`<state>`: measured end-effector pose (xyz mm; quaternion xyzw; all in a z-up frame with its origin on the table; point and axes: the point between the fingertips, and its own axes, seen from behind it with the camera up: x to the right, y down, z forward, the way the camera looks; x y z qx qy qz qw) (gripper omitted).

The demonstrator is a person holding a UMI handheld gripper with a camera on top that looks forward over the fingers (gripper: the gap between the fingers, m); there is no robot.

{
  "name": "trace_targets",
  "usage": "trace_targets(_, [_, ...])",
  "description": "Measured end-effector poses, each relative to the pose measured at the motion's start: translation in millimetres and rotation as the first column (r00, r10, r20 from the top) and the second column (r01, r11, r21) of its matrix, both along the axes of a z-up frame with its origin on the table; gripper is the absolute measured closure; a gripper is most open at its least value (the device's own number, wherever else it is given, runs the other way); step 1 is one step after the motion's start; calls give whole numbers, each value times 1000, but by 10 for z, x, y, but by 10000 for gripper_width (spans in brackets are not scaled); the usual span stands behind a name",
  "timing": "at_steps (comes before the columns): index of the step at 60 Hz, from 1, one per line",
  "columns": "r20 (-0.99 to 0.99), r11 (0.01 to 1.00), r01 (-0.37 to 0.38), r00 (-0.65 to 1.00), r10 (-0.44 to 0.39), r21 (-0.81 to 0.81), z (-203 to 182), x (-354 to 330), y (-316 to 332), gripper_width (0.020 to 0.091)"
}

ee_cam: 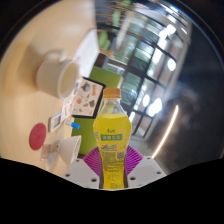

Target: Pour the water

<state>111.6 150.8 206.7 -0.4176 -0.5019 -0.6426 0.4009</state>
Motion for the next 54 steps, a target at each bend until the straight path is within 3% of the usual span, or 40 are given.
trace_targets(6, [250, 998, -6, 968, 23, -70, -20, -151, -32, 837])
trace_targets(14, [429, 992, -19, 900, 72, -127, -245, -326, 61, 837])
trace_targets(31, [385, 994, -18, 921, 59, -110, -159, -204, 206, 837])
trace_targets(37, [163, 999, -50, 985, 50, -4, 192, -93, 145, 837])
trace_targets(43, [-306, 988, -31, 949, 76, 151, 504, 237, 147, 837])
trace_targets(48, [-709, 969, -1, 682, 181, 247, 541, 479, 61, 838])
trace_targets(54, [-957, 964, 18, 122, 262, 266, 26, 588, 21, 837])
